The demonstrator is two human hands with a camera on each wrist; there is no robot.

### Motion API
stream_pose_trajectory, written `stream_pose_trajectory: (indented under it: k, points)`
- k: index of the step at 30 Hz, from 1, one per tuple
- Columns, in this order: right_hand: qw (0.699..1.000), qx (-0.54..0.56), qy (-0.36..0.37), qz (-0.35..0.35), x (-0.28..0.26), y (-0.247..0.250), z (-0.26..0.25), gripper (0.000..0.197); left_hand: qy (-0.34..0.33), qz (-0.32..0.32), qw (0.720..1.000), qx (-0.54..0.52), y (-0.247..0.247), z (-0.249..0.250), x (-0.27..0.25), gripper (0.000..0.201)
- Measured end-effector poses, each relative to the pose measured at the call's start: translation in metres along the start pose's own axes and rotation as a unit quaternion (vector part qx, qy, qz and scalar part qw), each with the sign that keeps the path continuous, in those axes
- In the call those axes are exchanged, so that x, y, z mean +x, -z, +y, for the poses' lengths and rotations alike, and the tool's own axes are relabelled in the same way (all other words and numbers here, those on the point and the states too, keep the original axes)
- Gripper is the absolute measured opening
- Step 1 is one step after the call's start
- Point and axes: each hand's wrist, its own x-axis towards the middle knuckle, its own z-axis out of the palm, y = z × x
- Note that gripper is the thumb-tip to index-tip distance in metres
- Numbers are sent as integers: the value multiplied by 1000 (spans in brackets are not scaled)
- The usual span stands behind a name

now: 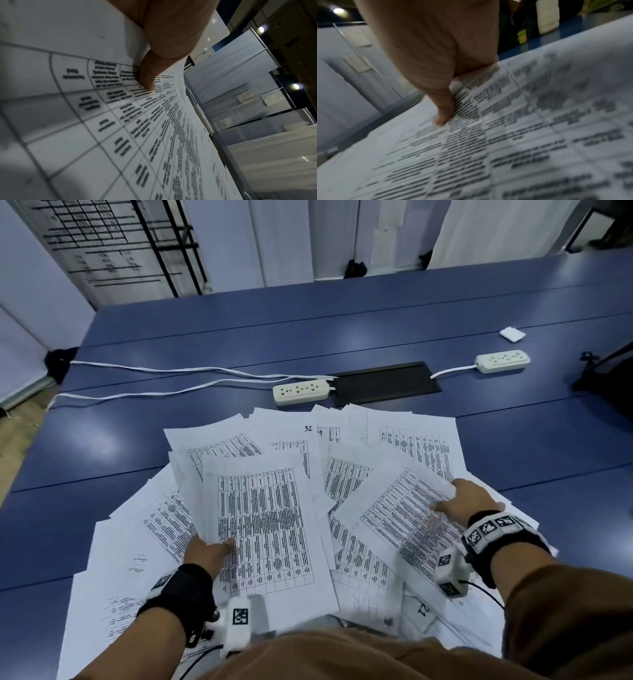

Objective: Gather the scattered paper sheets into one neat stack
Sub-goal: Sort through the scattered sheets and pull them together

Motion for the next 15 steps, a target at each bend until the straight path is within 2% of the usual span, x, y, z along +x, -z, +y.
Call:
stream_pose_trajectory:
  k: [2, 7, 9, 12, 15]
  points:
    - [997, 64, 4, 39, 2, -4, -1, 44, -2, -1, 1000, 5, -1, -1, 1, 52]
    - [967, 207, -9, 149, -5, -1, -7, 11, -3, -7, 1000, 22, -6, 3, -8, 59]
    - [952, 243, -19, 184, -7, 5, -7, 9, -6, -16, 999, 32, -7, 3, -11, 58]
    - [932, 279, -28, 228, -7, 14, -1, 20, -4, -24, 999, 39, -8, 0, -11, 54]
    - [930, 285, -63, 223, -8, 16, 6, 18, -2, -29, 999, 31, -8, 0, -11, 60]
